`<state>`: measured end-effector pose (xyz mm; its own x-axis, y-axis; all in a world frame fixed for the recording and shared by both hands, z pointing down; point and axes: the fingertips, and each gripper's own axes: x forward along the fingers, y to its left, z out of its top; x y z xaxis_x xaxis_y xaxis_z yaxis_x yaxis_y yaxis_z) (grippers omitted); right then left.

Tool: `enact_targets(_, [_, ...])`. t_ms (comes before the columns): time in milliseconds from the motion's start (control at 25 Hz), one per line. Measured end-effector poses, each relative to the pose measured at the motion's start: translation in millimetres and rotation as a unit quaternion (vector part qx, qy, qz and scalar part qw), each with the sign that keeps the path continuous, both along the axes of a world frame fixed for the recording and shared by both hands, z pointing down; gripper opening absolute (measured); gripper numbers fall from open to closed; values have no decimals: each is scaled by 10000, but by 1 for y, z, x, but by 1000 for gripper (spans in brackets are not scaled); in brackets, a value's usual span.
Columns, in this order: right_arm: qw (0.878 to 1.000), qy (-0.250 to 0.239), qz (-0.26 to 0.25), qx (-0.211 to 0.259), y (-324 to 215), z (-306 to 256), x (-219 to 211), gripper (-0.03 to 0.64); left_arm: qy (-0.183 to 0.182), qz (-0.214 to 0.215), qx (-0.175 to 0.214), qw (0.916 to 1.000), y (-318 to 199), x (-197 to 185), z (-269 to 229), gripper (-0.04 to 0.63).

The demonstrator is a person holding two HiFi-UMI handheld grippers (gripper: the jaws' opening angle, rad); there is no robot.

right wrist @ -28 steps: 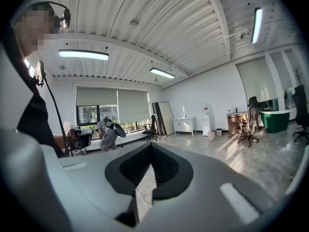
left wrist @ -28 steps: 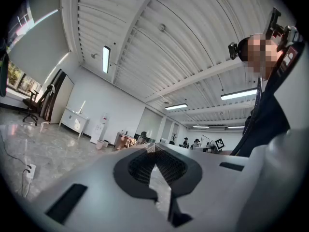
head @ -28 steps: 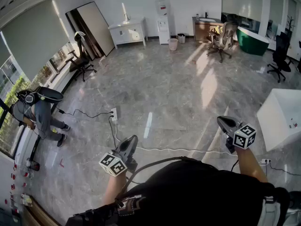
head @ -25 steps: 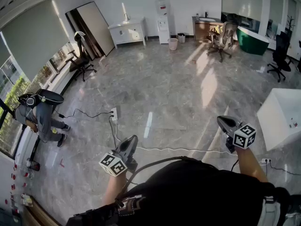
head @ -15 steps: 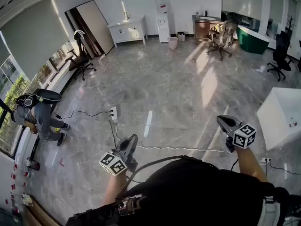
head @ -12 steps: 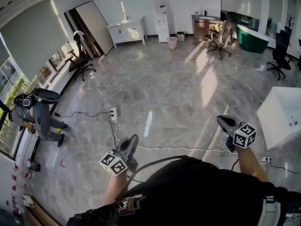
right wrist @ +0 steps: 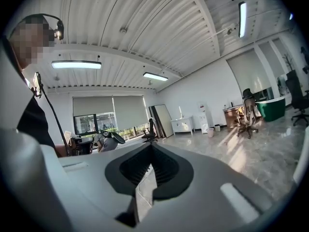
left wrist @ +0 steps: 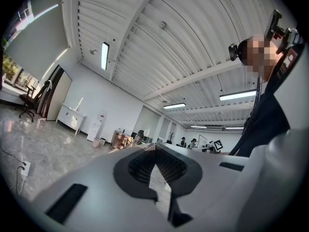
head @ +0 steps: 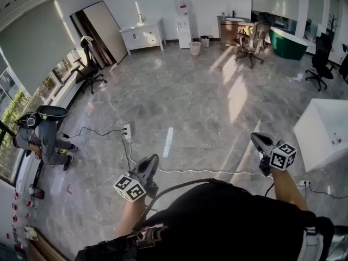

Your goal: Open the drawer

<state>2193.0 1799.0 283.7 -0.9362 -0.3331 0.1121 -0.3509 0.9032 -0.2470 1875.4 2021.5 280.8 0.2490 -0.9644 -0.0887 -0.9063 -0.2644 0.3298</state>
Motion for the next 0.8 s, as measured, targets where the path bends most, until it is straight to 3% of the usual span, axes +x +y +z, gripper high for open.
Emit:
enact_targets(280, [9999, -39, -1, -127, -18, 4, 51, 2, -30, 175, 44, 9998, -29, 51, -8, 0])
enact_targets(800, [9988, -19, -37, -494, -65, 40, 140, 2, 83, 260, -335, 9991, -79, 146, 8, 0])
